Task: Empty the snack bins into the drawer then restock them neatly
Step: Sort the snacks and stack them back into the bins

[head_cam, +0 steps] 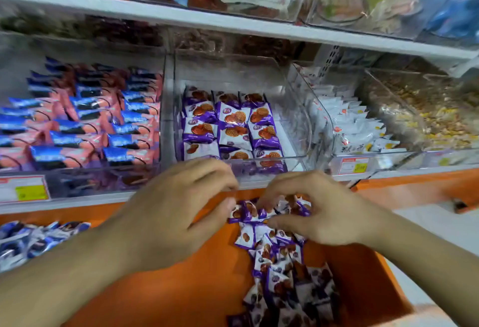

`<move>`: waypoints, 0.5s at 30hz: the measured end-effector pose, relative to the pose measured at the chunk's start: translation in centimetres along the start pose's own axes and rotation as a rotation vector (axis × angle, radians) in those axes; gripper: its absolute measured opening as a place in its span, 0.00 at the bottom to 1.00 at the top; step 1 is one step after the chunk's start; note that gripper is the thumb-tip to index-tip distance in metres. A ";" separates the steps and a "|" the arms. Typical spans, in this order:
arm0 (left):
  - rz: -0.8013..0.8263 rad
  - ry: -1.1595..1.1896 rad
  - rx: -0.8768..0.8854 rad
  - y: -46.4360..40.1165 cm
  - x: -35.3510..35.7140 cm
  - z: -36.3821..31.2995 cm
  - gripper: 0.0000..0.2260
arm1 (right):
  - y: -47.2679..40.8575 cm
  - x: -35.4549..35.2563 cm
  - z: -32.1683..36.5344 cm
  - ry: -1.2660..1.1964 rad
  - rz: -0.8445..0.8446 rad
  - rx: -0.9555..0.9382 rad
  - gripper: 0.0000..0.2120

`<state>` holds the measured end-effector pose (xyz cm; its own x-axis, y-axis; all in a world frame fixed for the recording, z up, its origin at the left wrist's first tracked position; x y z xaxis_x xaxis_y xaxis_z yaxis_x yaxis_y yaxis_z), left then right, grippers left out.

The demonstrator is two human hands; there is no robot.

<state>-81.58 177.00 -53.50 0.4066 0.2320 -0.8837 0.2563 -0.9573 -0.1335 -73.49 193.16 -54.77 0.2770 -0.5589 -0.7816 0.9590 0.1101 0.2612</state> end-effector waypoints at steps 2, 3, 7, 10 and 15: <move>0.221 0.026 -0.039 0.9 6.6 -0.2 0.15 | 0.7 4.1 -5.4 0.138 0.099 0.129 0.20; 0.281 0.035 -0.080 0.9 9.7 0.6 0.17 | 0.8 5.9 -8.7 0.183 0.150 0.211 0.26; 0.356 0.137 -0.284 -1.8 21.6 6.7 0.27 | 0.1 9.4 -20.0 0.150 0.194 0.451 0.45; 0.419 0.194 -0.379 -5.3 29.7 10.7 0.40 | -1.9 10.9 -26.1 0.148 0.213 0.525 0.51; 0.402 0.338 -0.465 -12.0 36.4 14.7 0.41 | -5.0 14.4 -34.0 0.085 0.243 0.599 0.55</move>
<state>-82.74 194.43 -90.65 0.7795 -0.0115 -0.6263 0.3471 -0.8244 0.4471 -72.25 212.47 -86.59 0.5094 -0.5062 -0.6959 0.6759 -0.2652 0.6876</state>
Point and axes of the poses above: each hand's wrist, its own y-axis away from the middle knuckle, its own x-axis out of the palm, z = x × y, the point moved 9 cm from there along -y, towards the middle knuckle, and after that the axes turned 9 degrees about z, right-handed, at the moved point
